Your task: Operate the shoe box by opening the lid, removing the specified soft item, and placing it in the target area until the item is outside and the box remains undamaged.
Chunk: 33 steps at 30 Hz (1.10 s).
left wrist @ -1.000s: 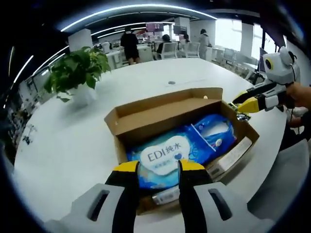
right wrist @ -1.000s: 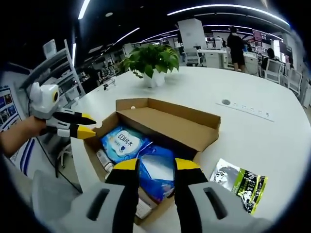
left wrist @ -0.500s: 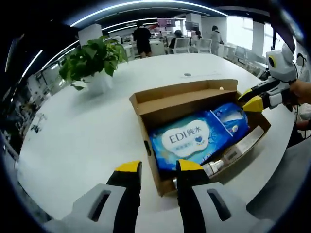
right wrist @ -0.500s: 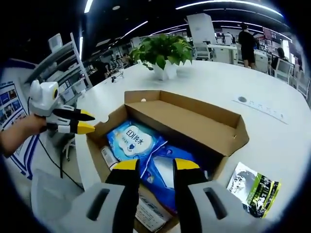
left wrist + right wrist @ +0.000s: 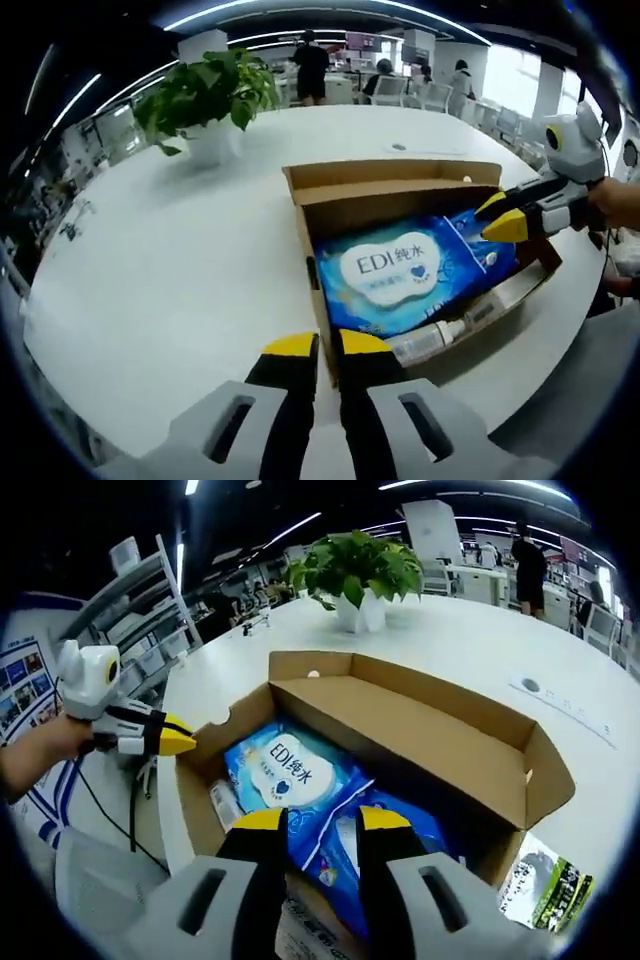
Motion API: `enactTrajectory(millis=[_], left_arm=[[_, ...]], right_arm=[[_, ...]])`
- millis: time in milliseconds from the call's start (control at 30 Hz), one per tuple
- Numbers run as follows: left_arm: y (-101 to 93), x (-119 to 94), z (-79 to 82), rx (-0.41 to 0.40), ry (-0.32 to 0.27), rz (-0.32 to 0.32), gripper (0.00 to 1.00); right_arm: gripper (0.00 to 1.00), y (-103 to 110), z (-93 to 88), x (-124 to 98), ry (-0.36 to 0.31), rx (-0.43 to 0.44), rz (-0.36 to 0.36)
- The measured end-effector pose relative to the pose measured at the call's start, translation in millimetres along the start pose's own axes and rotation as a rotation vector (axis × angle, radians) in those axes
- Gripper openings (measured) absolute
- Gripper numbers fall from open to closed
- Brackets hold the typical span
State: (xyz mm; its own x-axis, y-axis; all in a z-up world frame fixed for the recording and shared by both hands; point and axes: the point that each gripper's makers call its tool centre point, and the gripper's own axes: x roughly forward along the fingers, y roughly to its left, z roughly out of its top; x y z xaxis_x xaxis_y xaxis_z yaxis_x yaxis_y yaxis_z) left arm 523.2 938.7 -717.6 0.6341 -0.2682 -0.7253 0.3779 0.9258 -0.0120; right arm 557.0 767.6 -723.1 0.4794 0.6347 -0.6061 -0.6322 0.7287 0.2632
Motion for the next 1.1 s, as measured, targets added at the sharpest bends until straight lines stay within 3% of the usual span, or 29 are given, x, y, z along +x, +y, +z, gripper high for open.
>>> enactTrajectory(millis=[433, 733, 800, 1100], left_arm=[[1.3, 1.4, -0.6, -0.011, 0.003, -0.019, 0.03], [0.8, 1.6, -0.5, -0.020, -0.009, -0.018, 0.03], [0.6, 1.5, -0.4, -0.019, -0.008, -0.016, 0.03], [-0.3, 1.7, -0.4, 0.014, 0.002, -0.001, 0.03]], right_arm=[[0.20, -0.4, -10.2, 23.4, 0.077, -0.011, -0.012], [0.12, 7.0, -15.0, 38.1, 0.130, -0.025, -0.018], [0.04, 2.0, -14.2, 38.0, 0.132, -0.060, -0.047], [0.01, 3.0, -9.5, 29.2, 0.121, -0.045, -0.060]])
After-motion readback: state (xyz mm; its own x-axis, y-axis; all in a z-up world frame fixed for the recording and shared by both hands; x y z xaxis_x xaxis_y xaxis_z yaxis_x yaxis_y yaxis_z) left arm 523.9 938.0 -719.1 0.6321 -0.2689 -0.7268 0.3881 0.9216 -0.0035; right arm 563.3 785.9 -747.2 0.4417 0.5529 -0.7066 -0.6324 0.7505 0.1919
